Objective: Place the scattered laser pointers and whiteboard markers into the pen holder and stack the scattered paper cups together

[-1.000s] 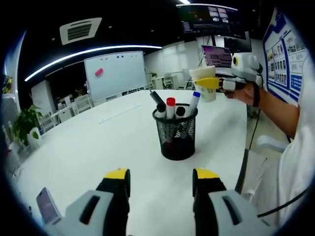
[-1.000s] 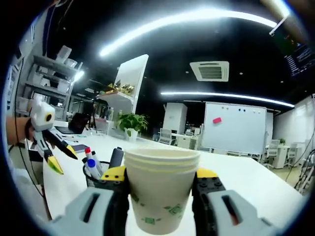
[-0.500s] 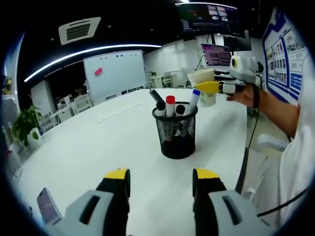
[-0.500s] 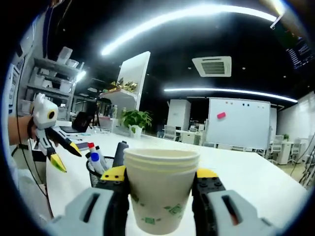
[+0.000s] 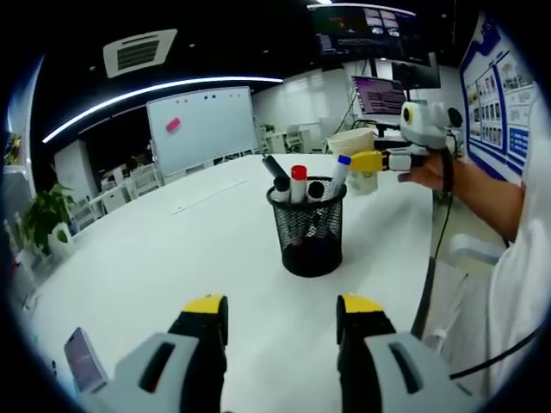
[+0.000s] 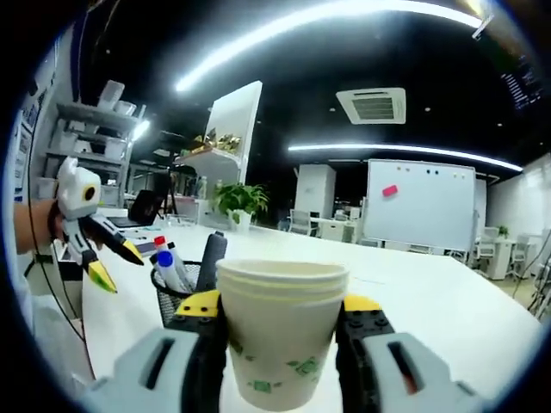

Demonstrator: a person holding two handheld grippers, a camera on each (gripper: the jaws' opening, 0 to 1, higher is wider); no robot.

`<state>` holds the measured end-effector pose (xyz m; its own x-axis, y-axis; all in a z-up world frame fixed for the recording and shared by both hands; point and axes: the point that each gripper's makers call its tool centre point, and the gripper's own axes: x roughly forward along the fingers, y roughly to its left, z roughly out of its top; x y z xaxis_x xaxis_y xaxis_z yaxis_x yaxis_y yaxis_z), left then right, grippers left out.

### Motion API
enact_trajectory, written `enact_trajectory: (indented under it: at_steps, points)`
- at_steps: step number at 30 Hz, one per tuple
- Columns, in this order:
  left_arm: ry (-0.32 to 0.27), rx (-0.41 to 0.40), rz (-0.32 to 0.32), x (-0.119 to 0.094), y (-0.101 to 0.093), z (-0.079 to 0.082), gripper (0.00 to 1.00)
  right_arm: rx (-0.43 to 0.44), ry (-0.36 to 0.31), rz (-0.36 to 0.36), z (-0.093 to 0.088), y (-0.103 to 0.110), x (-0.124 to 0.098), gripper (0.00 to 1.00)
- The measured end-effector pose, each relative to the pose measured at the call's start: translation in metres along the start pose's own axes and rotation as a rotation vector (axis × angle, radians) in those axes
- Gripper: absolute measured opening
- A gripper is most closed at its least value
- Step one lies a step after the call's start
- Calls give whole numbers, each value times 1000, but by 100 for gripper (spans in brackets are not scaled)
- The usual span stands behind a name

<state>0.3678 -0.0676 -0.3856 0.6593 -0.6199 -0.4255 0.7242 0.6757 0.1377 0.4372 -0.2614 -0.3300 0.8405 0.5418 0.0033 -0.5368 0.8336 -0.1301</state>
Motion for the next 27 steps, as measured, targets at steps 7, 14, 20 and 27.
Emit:
enact_trajectory:
  at_steps: [7,14,20,27]
  points:
    - [0,0,3,0,2,1,51,-7,3,3,0,1,0,50]
    - [7,2,-4,1,0,-1,51,-5,19,2,-4,1,1,50]
    - [5,5,-2,1,1,0,51,-19,49,25,-14,8,3,50]
    - [12,4,-1,0,2,-3,51,-13,51,31,-18,-1,4,50]
